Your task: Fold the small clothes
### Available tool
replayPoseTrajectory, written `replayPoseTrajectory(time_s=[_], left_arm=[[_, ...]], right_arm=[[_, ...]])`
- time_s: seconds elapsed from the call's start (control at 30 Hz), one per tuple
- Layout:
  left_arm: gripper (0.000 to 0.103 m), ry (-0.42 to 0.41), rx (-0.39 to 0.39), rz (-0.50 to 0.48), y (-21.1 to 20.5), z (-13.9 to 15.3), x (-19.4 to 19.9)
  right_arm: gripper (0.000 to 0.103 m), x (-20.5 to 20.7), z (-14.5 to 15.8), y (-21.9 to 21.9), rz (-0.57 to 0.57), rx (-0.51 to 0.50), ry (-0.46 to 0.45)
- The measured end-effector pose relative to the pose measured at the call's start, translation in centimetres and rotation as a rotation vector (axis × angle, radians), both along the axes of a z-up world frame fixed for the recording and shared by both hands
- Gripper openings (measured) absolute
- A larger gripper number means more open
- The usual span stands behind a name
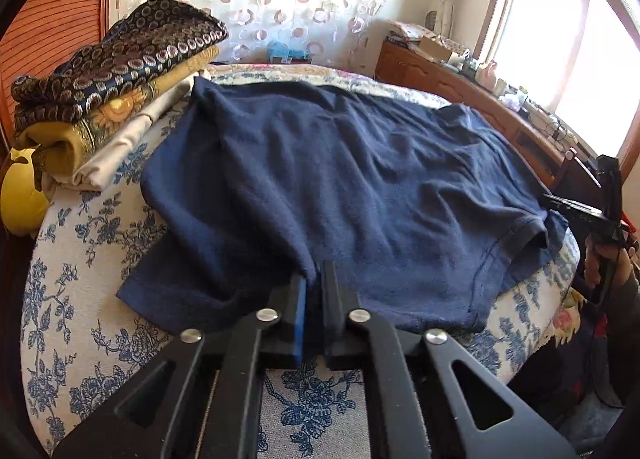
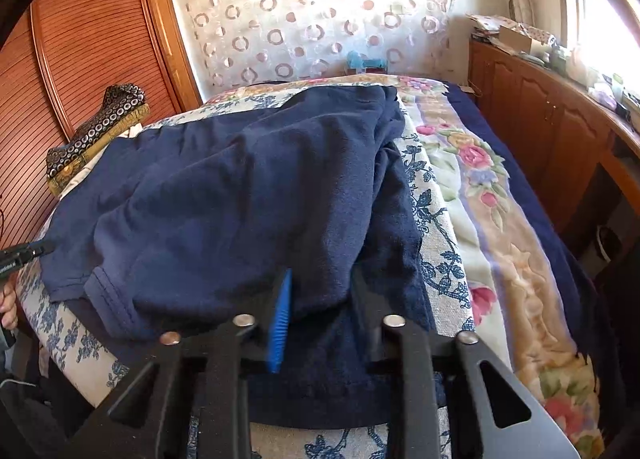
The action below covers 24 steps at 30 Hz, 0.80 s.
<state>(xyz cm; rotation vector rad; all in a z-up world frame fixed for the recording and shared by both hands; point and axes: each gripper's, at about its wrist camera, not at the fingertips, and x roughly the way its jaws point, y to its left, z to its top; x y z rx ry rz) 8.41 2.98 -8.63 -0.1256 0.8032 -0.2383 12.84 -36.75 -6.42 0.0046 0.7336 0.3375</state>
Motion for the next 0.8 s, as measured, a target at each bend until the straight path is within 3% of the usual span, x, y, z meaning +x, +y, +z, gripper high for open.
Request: replayPoseTrajectory(time_s=[0.07, 0.33, 0.53, 0.6, 0.67, 0.73, 0.8], left_arm=[[0.005, -0.024, -0.015, 0.010, 0.4, 0.8, -0.3], [0.005, -0.074, -0.026, 0.037, 1.9, 3.2, -1.0], [0.005, -0.013, 0.006, 0.064, 2.3, 1.3, -0.7], [0.005, -0.005, 0.000, 0.072, 2.6, 1.0, -0.7], [0.011, -0.004, 0.003, 0.078, 2.9, 1.0, -0.6], [0.030, -0.007, 0.018, 0.093, 3.2, 1.0, -0.6], [0.042, -0.016, 0.026, 0.106, 3.6, 1.2, -0.7]], right_arm=[[0.009, -0.1, 0.3, -0.1, 0.007, 0.006, -0.007], [0.006, -2.9, 3.5, -0.7, 0.031, 0.064, -0.087], [0.007, -3.9, 2.6, 0.6, 0.023, -0.057, -0.068], [0.015, -3.6, 2.2, 0.9, 0.015, -0.079, -0.058], [0.027, -3.4, 2.2, 0.9, 0.000, -0.072, -0.062], [0.034, -3.5, 2.7, 0.8, -0.016, -0.058, -0.080], [0.039, -3.9, 3.1, 1.1, -0.016, -0.050, -0.101]])
